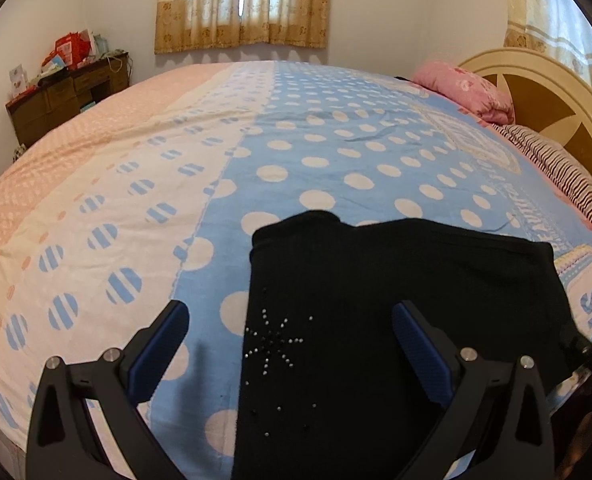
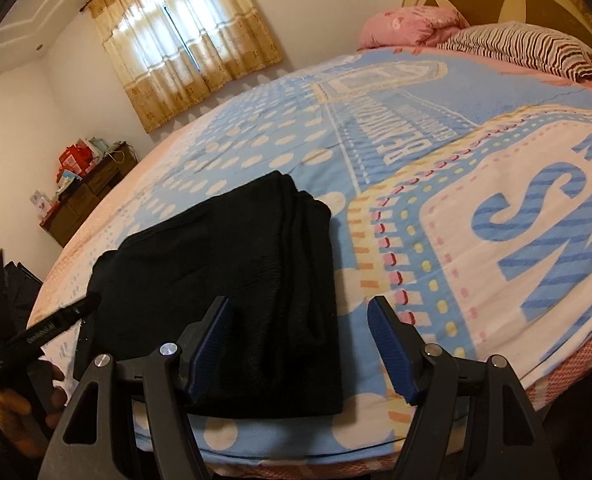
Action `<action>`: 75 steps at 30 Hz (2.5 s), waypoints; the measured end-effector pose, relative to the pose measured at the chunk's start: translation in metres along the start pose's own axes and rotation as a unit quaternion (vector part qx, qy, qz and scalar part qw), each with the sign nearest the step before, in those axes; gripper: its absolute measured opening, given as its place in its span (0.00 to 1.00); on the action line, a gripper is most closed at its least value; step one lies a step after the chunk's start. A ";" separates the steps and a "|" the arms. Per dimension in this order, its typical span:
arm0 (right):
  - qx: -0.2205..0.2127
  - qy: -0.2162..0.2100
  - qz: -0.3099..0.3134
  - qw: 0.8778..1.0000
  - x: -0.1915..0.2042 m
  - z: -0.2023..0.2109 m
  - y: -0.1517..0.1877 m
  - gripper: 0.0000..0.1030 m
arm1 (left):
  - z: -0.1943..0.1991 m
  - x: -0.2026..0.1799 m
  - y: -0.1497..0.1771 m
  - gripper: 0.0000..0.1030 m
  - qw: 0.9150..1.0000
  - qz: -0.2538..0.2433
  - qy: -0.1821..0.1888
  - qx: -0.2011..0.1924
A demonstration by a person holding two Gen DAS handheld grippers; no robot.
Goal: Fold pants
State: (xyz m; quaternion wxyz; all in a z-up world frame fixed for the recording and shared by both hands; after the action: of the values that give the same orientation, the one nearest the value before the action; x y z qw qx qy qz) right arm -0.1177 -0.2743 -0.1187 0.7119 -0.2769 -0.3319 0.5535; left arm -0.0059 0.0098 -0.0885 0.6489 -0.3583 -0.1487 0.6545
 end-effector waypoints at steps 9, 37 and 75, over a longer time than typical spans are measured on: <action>0.024 0.003 0.058 0.998 0.026 -0.011 0.006 0.69 | -0.011 0.005 0.014 1.00 0.998 0.030 0.006 0.047; 0.026 0.017 0.095 0.995 0.045 -0.008 0.003 0.30 | 0.001 0.016 0.010 0.34 0.987 0.095 0.088 0.099; -0.005 0.026 0.140 0.990 0.074 0.008 -0.016 0.27 | 0.019 -0.001 -0.005 0.13 0.998 0.029 0.039 0.032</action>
State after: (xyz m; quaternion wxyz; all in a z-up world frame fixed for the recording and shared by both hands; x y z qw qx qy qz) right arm -0.1020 -0.2060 -0.0899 0.6347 -0.3388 -0.2741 0.6382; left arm -0.0152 0.0144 -0.0716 0.6461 -0.3670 -0.0916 0.6629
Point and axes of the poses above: each gripper's, at about its wrist camera, not at the fingertips, and z roughly against the way its jaws point, x to its left, y to its underside, the point moved 3 cm from there along -z, roughly the way its jaws point, and after that the axes turned 14 degrees about z, right-handed, at the moved point
